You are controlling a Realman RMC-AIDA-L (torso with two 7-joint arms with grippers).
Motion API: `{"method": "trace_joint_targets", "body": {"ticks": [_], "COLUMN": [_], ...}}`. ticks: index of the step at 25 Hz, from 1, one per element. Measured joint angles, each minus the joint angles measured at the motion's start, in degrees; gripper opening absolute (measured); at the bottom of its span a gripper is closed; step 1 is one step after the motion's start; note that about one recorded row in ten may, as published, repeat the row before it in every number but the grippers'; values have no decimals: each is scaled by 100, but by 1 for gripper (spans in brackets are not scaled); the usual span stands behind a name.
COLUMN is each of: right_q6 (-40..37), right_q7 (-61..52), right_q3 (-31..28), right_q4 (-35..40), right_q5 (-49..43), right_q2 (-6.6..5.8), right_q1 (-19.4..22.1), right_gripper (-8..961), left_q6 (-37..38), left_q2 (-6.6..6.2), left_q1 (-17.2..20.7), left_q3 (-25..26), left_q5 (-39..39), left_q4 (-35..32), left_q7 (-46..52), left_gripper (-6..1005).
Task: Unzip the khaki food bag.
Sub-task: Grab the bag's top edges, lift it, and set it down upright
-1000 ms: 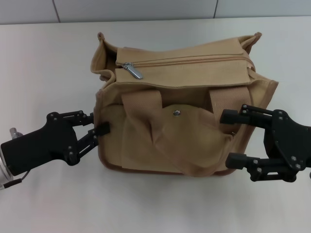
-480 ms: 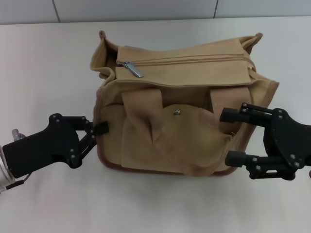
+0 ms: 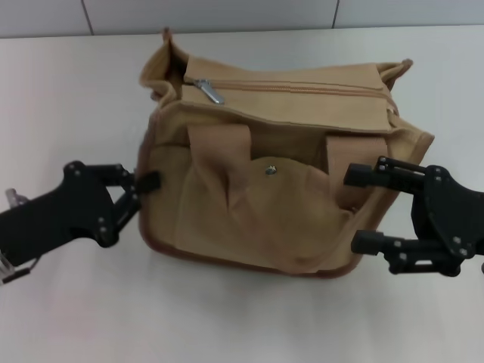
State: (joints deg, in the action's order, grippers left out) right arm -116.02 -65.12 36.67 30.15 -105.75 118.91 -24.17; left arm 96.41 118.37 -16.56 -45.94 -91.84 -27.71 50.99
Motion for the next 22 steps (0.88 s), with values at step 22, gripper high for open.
{"method": "trace_joint_targets", "body": {"ticks": [22], "right_q6": [666], "right_q7": [356], "right_q3": [-826], "right_q4": [-1967], "right_q5": [1741], "right_q2": [59], "right_q1": [-254], "right_gripper": [835], "left_q6": [889], "left_q2": [28], "left_q1": [-567], "left_q3": [494], "left_q5": [232], "left_q4": [63], "left_q7": [-774], "left_gripper": [54]}}
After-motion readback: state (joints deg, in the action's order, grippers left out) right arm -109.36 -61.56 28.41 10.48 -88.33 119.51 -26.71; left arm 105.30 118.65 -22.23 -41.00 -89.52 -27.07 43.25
